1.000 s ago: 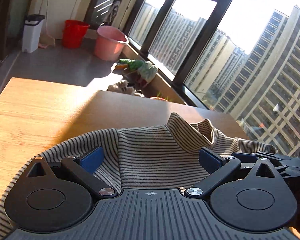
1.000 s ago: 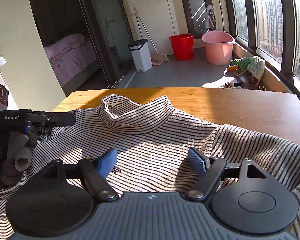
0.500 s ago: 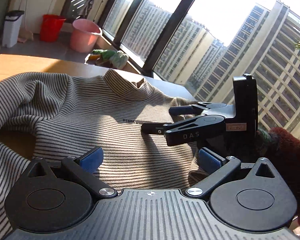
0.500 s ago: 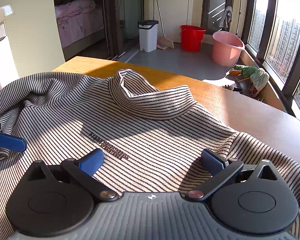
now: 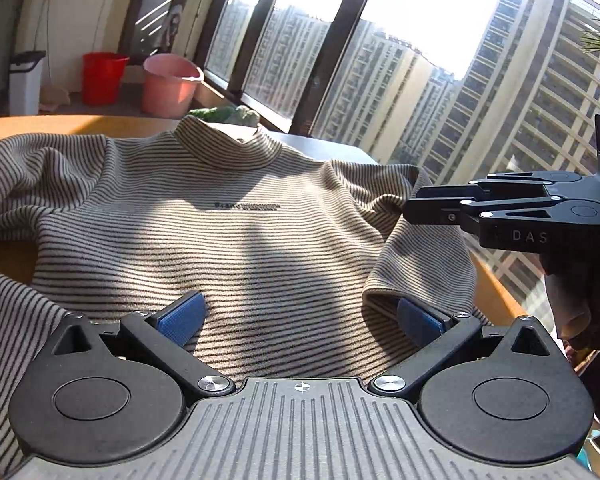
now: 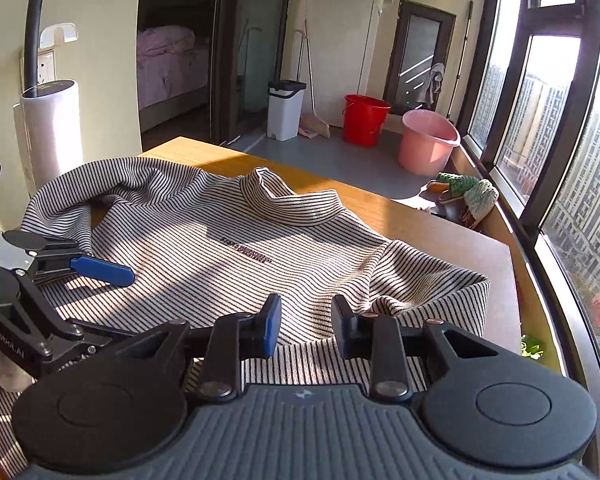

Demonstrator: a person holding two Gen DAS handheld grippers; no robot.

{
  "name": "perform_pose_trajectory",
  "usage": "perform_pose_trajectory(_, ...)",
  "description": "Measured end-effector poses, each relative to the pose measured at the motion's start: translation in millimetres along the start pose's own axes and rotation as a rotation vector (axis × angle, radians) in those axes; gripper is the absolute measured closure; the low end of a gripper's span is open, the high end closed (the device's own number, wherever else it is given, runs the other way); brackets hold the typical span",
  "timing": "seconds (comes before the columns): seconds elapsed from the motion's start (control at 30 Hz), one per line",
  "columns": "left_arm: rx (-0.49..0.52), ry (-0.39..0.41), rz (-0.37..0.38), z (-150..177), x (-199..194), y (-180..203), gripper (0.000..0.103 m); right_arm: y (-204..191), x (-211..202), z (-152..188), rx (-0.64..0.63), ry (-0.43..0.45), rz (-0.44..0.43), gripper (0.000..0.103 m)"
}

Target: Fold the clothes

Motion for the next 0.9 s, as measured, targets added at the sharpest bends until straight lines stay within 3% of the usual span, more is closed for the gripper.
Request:
perform_pose_trajectory(0.03, -0.004, 0.0, 0.004, -0.3, 0.4, 0.0, 0.0, -8.8, -9.5, 7.7, -0.025, -0.008, -0.016, 0.074)
perform_pose_trajectory(0.1, -0.011, 0.0, 0.013, -0.9, 1.3, -0.1, 0.0, -26.3, -22.4, 19.0, -0.063, -0.017, -0.035, 0.057)
perform_pose_trajectory(0.13, -0.012, 0.0, 0.013, -0.6, 1.5, 0.4, 0.0, -34.3, -26.4, 24.5, -0.091, -0.023, -0.027, 0.054)
perform_pose_trajectory(0.37, -0.05, 0.012, 0.041, -1.2, 0.5, -2.9, 0.0, -59.5, -11.8, 53.5, -0.214, -0.11, 0.052, 0.051)
perform_pose_trajectory(0.47, -0.061, 0.014, 0.05, -1.2, 0.0, -3.2, 0.0, -56.0, -6.9, 52.0, -0.246, -0.101, 0.109, 0.049)
perform_pose_trajectory(0.57, -0.067, 0.015, 0.056, -1.4, -0.2, -3.6, 0.0, -36.4, -4.7, 46.4, -0.12, -0.107, 0.071, 0.092)
perform_pose_trajectory(0.67, -0.08, 0.016, 0.068, -2.4, -0.1, -5.3, 0.0, 7.8, -18.5, 27.7, 0.063, -0.06, 0.08, 0.098)
perform_pose_trajectory(0.83, -0.086, 0.017, 0.073, -3.5, 0.7, -5.7, 0.0, 115.0, -78.1, -47.2, 0.248, 0.139, 0.259, 0.099)
perform_pose_trajectory(0.9, -0.088, 0.018, 0.075, -3.6, 0.9, -5.9, 0.0, 134.5, -95.1, -82.5, 0.254, 0.207, 0.3, 0.099)
Point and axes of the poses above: each gripper's, at about its wrist camera, not at the fingertips, and x roughly the way its jaws point, y to its right, z to its underside, the point moved 10 cm from there along x, roughly the way its jaws point, and after that the axes turned 14 degrees about -x, right-handed, at the moved point
